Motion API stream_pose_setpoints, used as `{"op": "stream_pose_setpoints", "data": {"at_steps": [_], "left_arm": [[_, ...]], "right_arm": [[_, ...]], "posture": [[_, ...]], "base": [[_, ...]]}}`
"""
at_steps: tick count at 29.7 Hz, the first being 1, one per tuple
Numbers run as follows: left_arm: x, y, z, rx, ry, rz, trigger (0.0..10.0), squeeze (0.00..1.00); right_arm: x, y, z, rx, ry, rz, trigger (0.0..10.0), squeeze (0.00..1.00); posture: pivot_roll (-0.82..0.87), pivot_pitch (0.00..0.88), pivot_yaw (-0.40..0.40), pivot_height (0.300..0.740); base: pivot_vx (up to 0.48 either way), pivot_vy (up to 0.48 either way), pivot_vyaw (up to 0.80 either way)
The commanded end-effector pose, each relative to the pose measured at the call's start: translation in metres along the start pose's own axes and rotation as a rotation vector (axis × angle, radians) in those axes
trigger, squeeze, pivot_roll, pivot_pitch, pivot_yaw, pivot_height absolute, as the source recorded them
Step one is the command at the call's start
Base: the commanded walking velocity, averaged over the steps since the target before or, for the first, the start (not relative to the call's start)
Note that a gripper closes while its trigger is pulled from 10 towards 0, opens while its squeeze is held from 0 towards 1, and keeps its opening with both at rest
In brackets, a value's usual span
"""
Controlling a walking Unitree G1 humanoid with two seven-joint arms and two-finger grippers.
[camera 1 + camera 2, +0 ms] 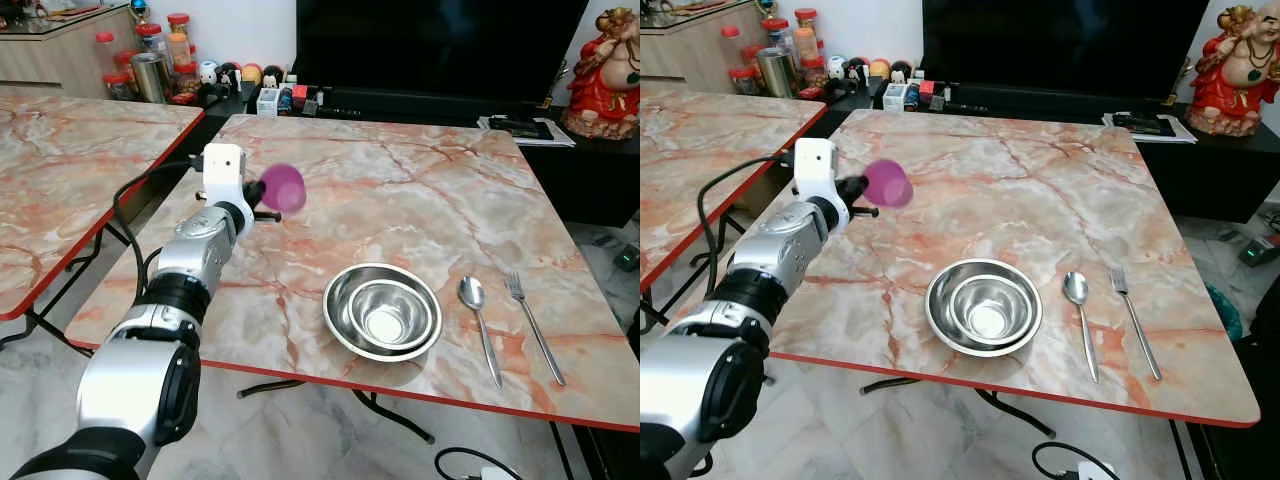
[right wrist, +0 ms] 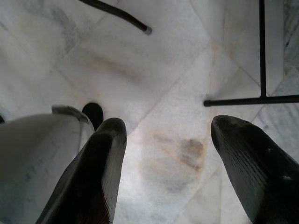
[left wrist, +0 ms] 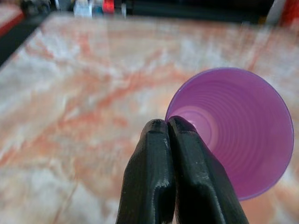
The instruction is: Setting the table
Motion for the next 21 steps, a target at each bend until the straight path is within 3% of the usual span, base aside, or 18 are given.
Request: {"op": "stream_pose_setpoints", "data": {"at_steps": [1, 9, 16, 21], "left_arm": [[0.001, -0.001, 0.004, 0.072, 0.026, -0.001, 10.0, 0.00], [0.004, -0.004, -0.008, 0.020, 0.078, 0.049, 10.0, 0.00], [0.006, -0.017, -0.004, 0.068, 0.123, -0.033, 10.0, 0.00], [0.006, -0.017, -0.001, 0.113, 0.168, -0.056, 10.0, 0.00]], "right_arm": [[0.000, -0.004, 0.003, -0.023, -0.013, 0.001, 10.0, 0.00], [-0.003, -0.012, -0.009, -0.014, 0.003, -0.010, 10.0, 0.00], [-0.004, -0.013, -0.014, 0.019, 0.013, -0.027, 10.0, 0.00], [-0.004, -0.011, -0.015, 0.038, 0.014, -0.029, 10.0, 0.00]], "posture": [[0.00, 0.000, -0.051, 0.740], [-0.02, 0.000, -0.054, 0.740], [-0.01, 0.000, -0.026, 0.740], [0.00, 0.000, -0.003, 0.740]], "base": [[0.000, 0.000, 0.00], [0.000, 0.000, 0.00], [0.000, 0.000, 0.00], [0.000, 0.000, 0.00]]}}
Point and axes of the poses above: a point about 5 cm out from each wrist's last joint towards the gripper, its own x axis pointing out of the wrist towards the gripper, its own z axis along the axis of the wrist's last joint, y = z × x, the point moved 4 cm from there along x, pointing out of the wrist towards the gripper, and after that the axes turned 2 degrees about -x, right-handed, at the moved point
